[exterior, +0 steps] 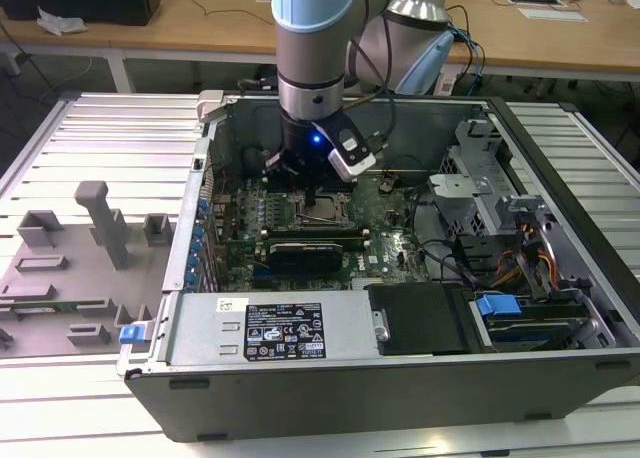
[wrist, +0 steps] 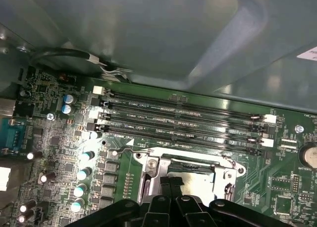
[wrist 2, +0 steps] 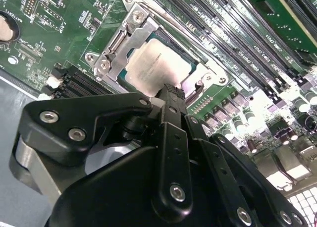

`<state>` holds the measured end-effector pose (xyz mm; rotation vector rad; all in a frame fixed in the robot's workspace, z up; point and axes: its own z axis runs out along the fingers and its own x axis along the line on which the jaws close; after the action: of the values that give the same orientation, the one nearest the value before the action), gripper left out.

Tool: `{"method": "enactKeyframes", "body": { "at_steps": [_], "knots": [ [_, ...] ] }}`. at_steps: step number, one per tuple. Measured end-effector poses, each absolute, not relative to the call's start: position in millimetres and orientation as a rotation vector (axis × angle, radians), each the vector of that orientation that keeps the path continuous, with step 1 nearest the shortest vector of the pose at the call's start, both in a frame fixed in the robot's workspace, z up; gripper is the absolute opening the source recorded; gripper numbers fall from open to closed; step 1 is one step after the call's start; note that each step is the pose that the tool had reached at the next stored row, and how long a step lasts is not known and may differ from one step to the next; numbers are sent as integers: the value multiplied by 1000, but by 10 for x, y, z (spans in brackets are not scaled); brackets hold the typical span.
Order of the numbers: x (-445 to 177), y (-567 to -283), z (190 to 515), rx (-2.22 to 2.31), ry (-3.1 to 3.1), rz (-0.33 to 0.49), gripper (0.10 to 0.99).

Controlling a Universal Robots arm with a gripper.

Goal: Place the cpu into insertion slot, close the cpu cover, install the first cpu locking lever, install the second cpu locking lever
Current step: 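Close the cpu cover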

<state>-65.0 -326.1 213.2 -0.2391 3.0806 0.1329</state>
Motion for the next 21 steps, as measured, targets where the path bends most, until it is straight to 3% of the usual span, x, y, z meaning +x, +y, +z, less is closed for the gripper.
{"method": "enactKeyframes", "body": {
  "at_steps": [21],
  "knots": [
    [-654,-3261,2093,-239,3137,141,106]
  ]
}}
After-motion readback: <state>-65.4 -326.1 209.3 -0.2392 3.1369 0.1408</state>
